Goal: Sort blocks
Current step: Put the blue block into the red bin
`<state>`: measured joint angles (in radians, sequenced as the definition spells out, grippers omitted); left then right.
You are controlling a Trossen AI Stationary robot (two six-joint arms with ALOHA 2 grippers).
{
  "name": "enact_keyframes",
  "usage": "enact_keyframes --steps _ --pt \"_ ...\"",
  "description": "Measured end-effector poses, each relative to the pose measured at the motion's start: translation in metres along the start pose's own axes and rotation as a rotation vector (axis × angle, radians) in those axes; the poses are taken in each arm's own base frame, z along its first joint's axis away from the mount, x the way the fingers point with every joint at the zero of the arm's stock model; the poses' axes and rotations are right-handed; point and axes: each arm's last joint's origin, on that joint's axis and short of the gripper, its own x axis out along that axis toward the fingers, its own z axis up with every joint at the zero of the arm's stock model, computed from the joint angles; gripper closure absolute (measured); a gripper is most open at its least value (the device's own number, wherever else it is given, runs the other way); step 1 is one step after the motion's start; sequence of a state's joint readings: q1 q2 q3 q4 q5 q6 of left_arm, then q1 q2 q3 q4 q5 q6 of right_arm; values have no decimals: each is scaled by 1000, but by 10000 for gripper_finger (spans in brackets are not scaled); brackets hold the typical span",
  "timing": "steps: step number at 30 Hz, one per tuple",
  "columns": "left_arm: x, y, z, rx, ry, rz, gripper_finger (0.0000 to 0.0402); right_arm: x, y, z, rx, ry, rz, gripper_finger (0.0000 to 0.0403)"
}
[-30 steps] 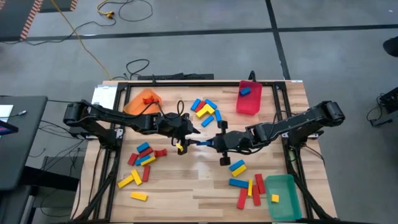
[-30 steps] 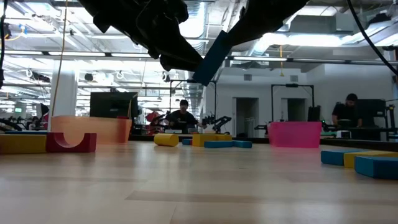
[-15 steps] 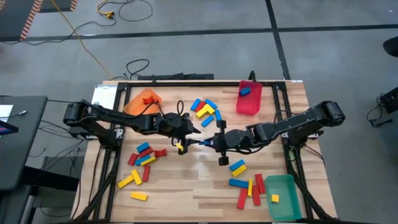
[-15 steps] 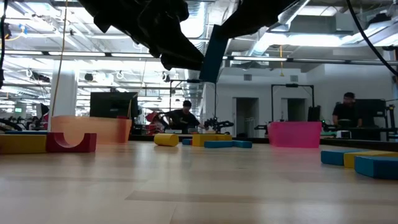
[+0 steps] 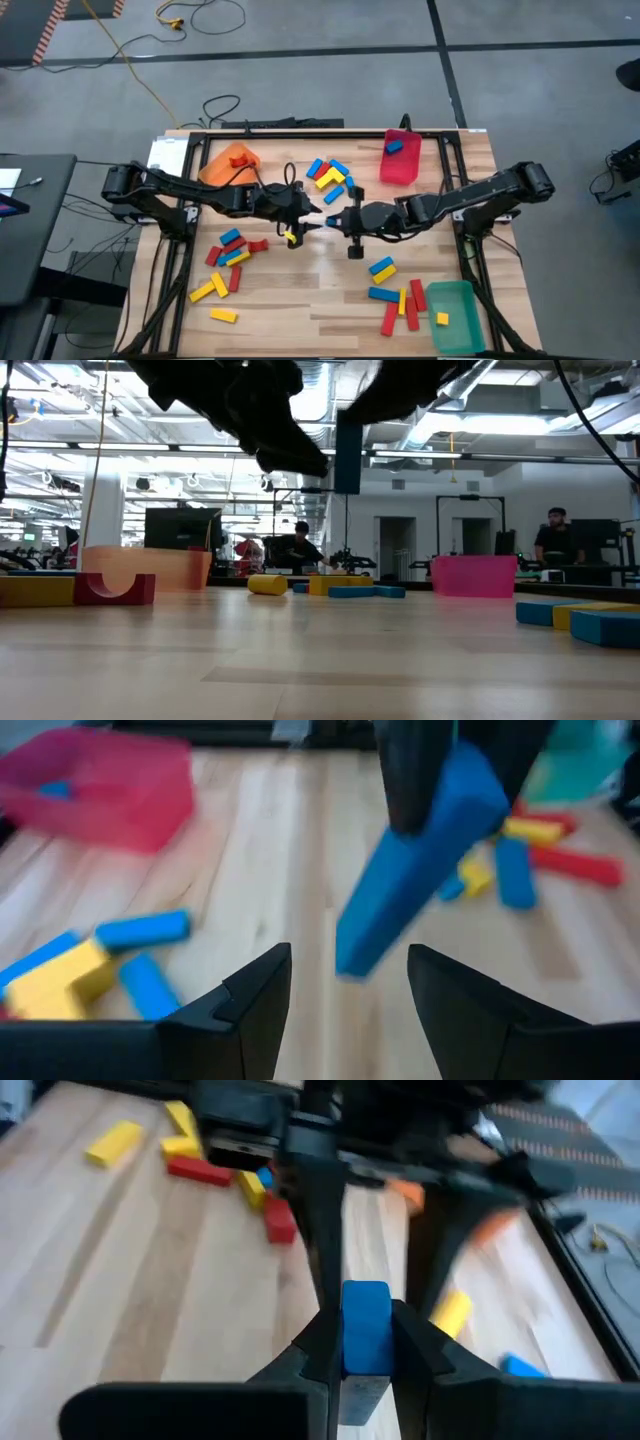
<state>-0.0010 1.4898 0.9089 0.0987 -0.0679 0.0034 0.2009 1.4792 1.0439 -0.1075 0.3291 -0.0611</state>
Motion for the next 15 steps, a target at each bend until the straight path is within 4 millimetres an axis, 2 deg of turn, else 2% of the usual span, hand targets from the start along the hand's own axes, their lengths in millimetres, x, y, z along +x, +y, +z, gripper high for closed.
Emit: enact_keyframes --steps 7,15 --pt "-7 4 -5 21 81 94 205 3 -15 -13 58 124 -116 332" --pt "-9 3 -10 24 118 80 205 -1 -63 -19 162 185 -252 332"
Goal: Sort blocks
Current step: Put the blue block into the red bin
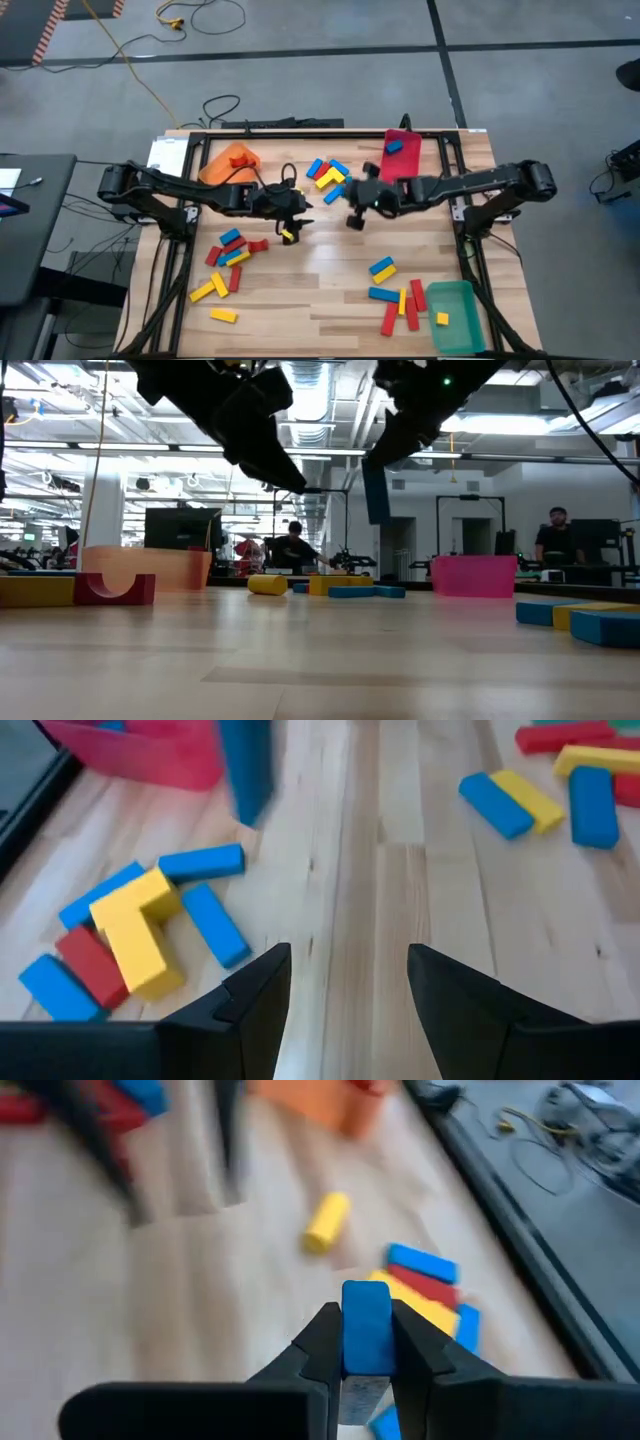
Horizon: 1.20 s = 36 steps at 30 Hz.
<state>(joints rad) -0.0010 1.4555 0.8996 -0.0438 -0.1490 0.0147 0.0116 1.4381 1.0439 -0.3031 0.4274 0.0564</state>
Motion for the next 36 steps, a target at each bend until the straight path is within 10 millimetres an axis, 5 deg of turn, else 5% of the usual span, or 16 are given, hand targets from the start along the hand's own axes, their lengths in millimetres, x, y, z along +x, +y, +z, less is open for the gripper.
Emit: enact_keyframes --steps 8,18,36 --pt "7 -6 -27 -46 -85 -137 205 -9 -68 0 100 -18 -157 332" --pt "4 -26 -58 -44 -183 -212 205 -25 -148 -51 288 -1 -324 332" --pt "-2 -47 -55 -18 -261 -279 205 -3 -189 -117 536 106 -525 332"
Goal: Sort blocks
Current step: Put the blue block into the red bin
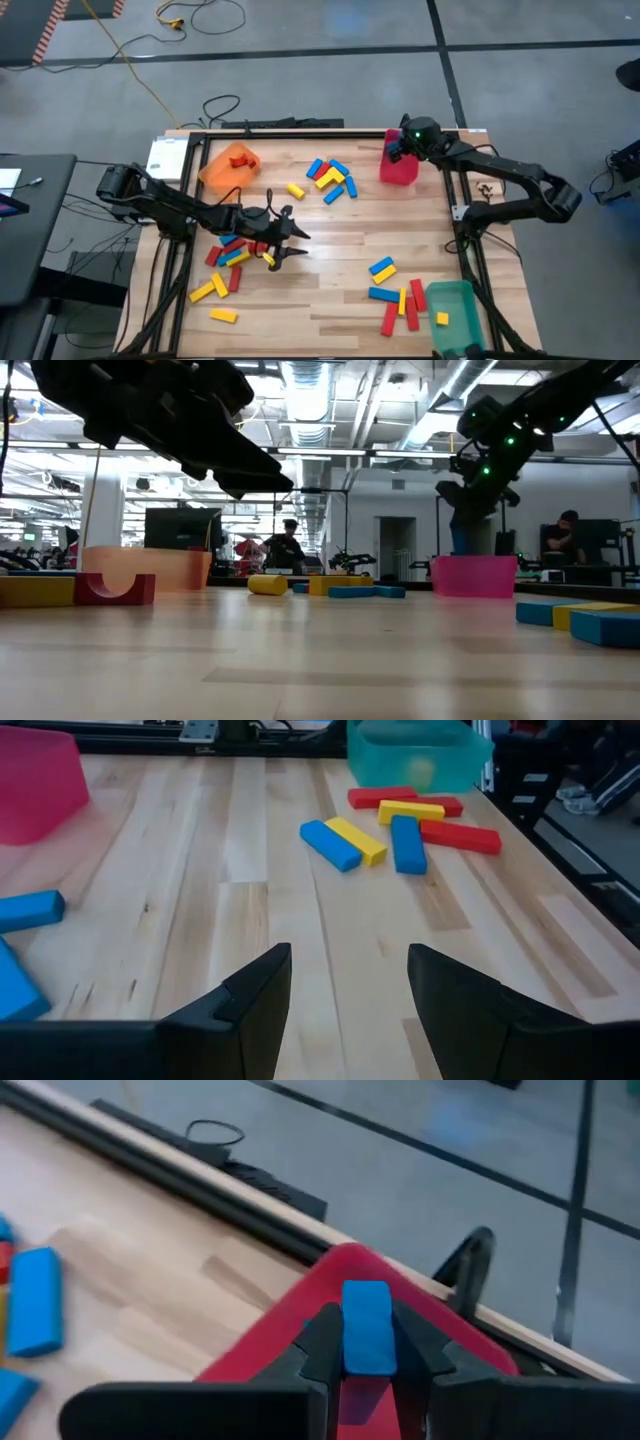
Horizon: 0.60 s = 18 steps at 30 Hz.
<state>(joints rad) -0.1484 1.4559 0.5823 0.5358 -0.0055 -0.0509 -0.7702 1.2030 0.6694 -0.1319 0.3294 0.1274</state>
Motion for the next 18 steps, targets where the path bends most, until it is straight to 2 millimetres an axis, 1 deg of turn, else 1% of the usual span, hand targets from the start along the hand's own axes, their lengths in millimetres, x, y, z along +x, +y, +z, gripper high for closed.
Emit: enact_keyframes --steps 6,10,18 --pt "0 0 0 1 0 -1 205 6 -11 -5 79 -17 -58 332" --pt "0 -1 0 2 -1 -2 205 9 -16 -12 110 -9 -86 332" --pt "0 -3 0 16 -1 -9 205 10 -17 -10 126 -35 -123 332"
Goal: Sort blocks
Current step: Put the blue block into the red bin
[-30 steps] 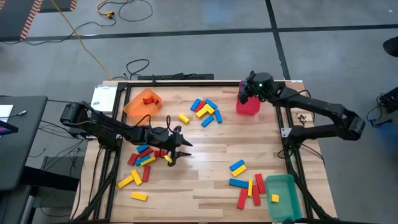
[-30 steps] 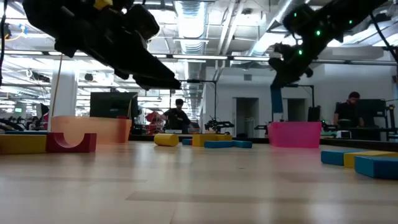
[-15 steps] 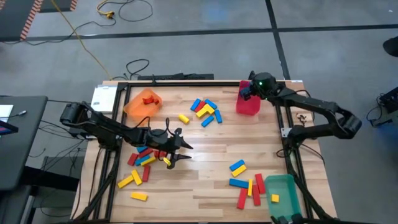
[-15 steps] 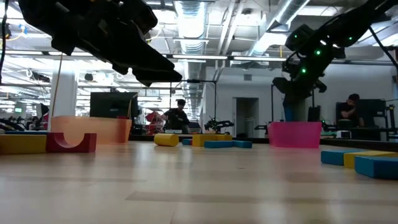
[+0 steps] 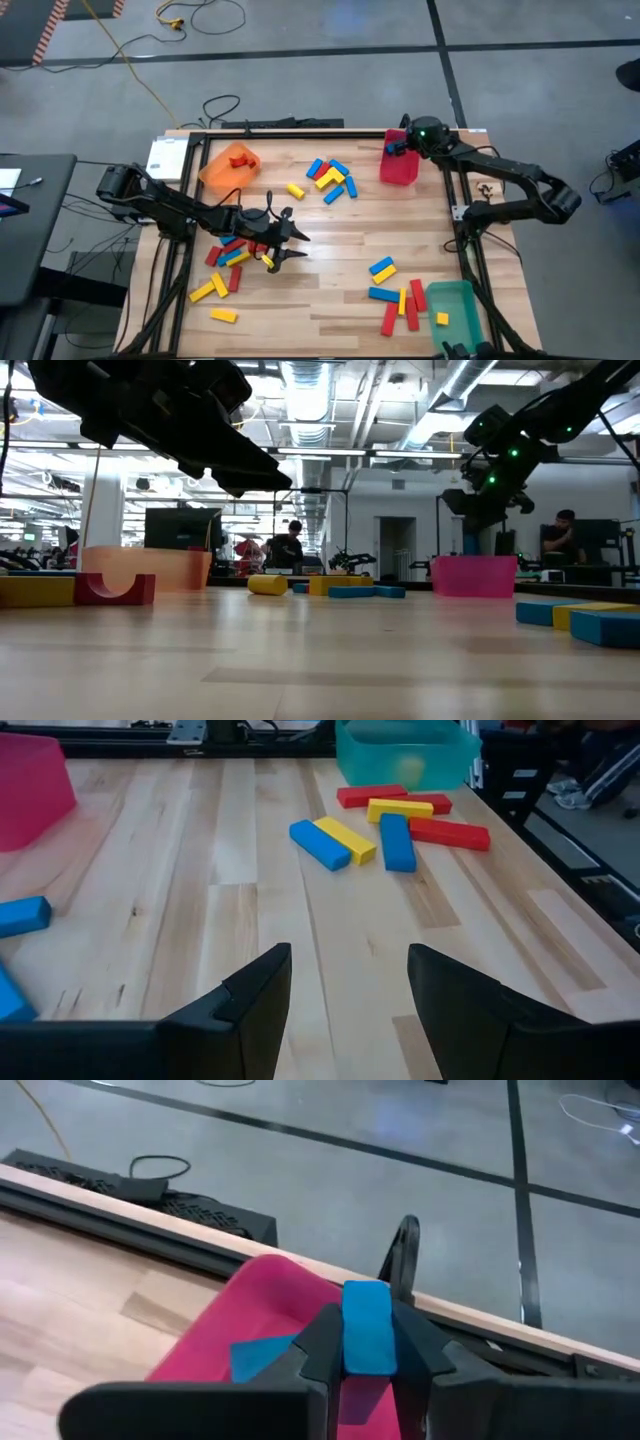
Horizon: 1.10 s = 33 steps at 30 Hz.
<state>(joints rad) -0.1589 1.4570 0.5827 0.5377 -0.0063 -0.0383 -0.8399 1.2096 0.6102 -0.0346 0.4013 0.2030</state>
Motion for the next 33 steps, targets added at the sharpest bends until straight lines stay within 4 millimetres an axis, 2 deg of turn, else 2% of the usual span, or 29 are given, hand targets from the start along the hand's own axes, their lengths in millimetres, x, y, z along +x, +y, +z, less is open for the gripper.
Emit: enact_keyframes --steps 22,33 --pt "0 0 0 -1 1 0 205 42 9 -19 2 57 -77 332" --pt "0 0 -1 0 8 1 205 49 11 -20 10 40 -81 332"
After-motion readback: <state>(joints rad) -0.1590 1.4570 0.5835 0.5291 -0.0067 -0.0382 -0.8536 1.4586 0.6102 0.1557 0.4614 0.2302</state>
